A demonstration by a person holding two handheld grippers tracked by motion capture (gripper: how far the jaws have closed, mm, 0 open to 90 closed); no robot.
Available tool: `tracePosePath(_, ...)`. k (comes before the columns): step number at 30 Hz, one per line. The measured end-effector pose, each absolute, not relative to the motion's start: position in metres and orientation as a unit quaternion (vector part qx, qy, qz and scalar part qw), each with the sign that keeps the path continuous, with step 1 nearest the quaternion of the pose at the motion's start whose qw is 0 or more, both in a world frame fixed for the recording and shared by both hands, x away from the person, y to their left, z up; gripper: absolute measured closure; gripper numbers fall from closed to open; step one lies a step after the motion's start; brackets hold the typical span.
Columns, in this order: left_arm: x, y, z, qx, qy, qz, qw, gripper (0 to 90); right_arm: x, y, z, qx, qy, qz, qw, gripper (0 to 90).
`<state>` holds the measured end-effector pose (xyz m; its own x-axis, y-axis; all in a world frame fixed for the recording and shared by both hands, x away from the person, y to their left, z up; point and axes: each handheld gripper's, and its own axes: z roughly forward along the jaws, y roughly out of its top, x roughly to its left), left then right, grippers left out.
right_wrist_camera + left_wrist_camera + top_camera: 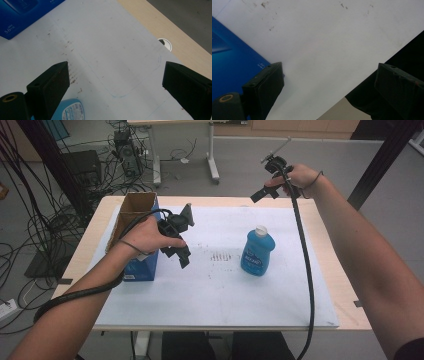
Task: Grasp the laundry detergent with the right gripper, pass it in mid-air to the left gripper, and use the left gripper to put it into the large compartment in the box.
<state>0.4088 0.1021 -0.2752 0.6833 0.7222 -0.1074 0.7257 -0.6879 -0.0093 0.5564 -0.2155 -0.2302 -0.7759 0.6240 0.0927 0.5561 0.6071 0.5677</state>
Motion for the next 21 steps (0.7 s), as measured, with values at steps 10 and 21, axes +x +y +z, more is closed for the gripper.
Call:
tracePosePath(10,0.406,0.101,-0.276,0.917,0.396,-0.05,0.018,9.0,0.553,-0.219,-0.226,0.331,0.892,0.302,0.062,7.2)
tracePosePath(21,0.405,0.1,-0.271,0.916,0.397,-0.047,0.021,9.0,0.549,-0.226,-0.224,0.335,0.888,0.308,0.061,6.7)
